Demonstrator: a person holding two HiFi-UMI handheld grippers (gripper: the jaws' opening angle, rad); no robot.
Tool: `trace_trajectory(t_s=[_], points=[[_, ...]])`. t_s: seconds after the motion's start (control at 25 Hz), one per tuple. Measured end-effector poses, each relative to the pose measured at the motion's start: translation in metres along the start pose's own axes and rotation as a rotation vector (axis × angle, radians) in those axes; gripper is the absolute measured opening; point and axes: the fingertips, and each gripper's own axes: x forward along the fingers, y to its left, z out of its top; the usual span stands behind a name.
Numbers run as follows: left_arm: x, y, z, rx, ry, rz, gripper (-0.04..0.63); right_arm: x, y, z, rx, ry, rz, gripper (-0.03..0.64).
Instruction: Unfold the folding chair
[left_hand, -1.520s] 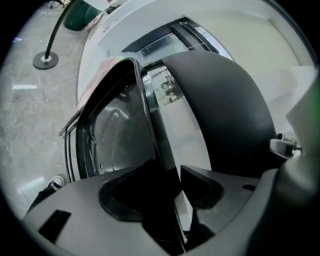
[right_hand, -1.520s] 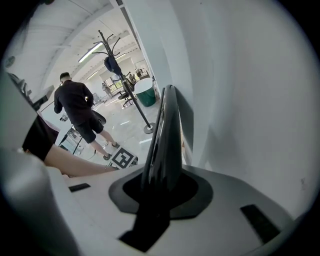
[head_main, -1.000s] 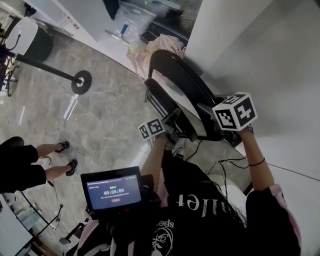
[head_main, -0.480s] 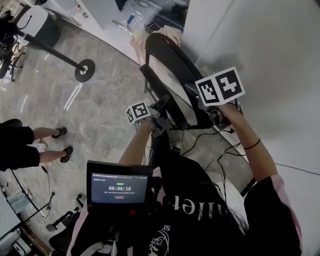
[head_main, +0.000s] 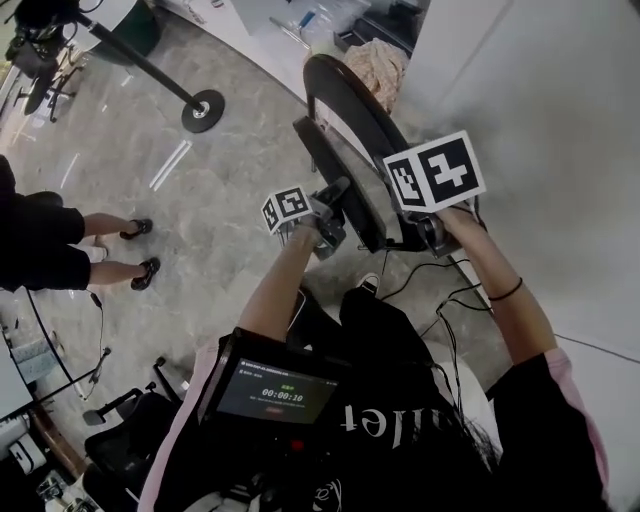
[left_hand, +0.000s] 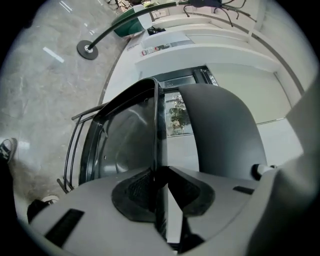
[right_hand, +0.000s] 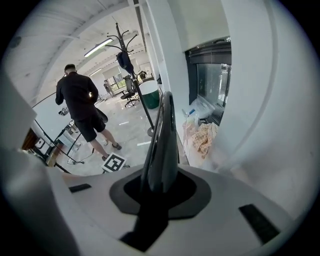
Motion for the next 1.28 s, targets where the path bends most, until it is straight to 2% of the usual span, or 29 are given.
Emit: trace_trajectory(t_s=[0.16,0.36,0.72,0.88,1.04,1.28], points=[[-0.033,0.008,0.009,0.013,0.018,0.012,0.071,0.005,0.029,0.004,0.006,-0.01,-0.014,0.071],[-0.078,0.015,0.023,0.082,0.088,0.005,0.071,0.007,0.073,0.008,0.088,-0.019,-0.014,0.072],[-0.238,0.061,0.063,0.138,0.227,-0.01,0.075,0.042,0.234,0.016,0.174,-0.034,-0.037,0.077],[-0.307,0.09,0.087,0.145,0.237,0.001,0.081,0.063,0.305,0.016,0.176,-0.036,-0.045,0.081],[-0.365,0.118,0.104,0.146,0.236,0.011,0.083,0.084,0.364,0.012,0.151,-0.044,-0.008,0.086],[-0.416,0.136,0.116,0.116,0.183,-0.043,0.084,0.096,0.404,0.016,0.114,-0.053,0.048,0.089]])
